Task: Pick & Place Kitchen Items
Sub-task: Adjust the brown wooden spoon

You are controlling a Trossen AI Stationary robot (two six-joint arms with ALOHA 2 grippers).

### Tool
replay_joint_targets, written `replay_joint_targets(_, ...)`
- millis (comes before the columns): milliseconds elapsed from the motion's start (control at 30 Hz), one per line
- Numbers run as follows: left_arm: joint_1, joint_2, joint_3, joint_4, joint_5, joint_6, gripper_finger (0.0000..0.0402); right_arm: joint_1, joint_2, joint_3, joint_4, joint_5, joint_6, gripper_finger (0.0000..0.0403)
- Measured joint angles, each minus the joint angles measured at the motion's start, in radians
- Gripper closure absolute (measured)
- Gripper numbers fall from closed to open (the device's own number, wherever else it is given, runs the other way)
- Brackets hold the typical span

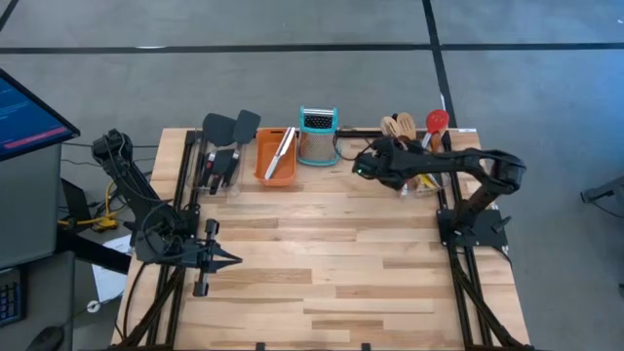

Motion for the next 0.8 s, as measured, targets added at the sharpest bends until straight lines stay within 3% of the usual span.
replay_joint_targets(400,0.0,0.0,0.0,0.0,-0.001,-0.008,0.04,-0.129,-0.174,0.0,-0.128,-0.075,0.005,0.0403)
replay_joint_targets(800,0.0,0.007,0.0,0.001,-0.005,-0.01,0.04,-0.228,-0.2,0.0,-0.174,-0.139,-0.019,0.0403)
